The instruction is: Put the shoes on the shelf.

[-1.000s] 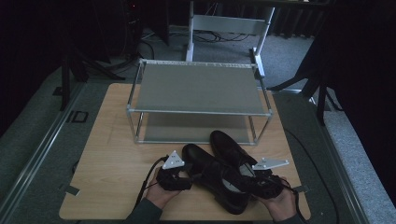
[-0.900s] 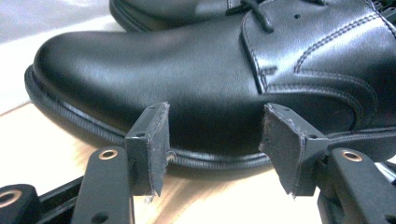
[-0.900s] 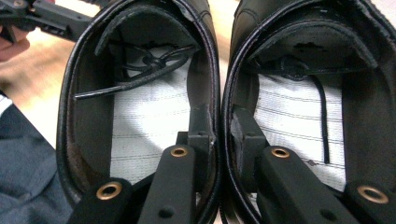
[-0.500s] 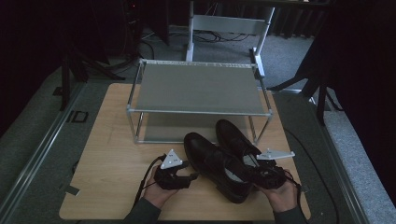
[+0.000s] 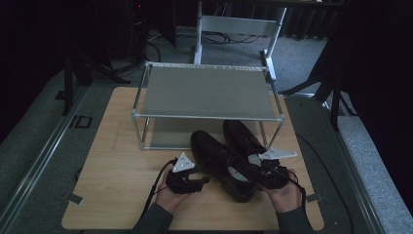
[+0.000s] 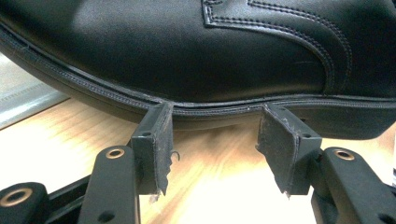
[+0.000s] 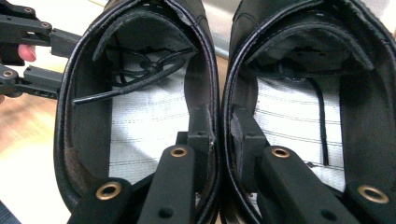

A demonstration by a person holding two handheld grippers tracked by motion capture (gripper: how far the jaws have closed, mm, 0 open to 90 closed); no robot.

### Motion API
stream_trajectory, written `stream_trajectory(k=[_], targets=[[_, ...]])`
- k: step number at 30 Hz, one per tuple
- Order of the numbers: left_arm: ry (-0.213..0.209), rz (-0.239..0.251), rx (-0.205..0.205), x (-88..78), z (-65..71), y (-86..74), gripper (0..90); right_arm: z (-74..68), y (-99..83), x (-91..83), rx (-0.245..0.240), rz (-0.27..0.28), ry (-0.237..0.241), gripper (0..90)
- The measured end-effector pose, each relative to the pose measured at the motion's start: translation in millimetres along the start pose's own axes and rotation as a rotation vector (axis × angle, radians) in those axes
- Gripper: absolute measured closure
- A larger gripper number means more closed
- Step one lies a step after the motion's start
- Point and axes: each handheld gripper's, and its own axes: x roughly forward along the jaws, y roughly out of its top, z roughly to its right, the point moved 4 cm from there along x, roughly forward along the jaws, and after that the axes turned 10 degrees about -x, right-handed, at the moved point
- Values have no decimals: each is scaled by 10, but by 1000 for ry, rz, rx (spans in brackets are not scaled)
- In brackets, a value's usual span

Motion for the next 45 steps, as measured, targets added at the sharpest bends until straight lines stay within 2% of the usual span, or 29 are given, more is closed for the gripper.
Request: stream_trajectory(k=[8,11,17,21,26,29,32,35,40,45], targets=[[46,-3,-20,88,-134,126,454,-35,114,105,-20,-3,-13,802],[75,-9,0,138,-181,212,447,-36,163,138,-24,2,-21,802],[84,-24,49,238,-264,345,497,11,243,215,-8,5,-59,803],[83,-3,25,302,-338,426,523,76,295,276,12,21,-88,803],[106,5,0,348,-413,512,558,146,363,366,51,49,-121,803],[109,10,-11,356,-457,539,555,180,390,411,74,64,-124,803],[123,2,-8,378,-489,562,549,181,406,442,69,66,-127,803],[148,6,-17,427,-566,609,550,160,440,520,61,73,-151,803],[192,28,-28,498,-630,667,573,202,462,633,95,100,-167,803],[247,49,-32,608,-634,690,652,262,467,739,127,129,-199,803]])
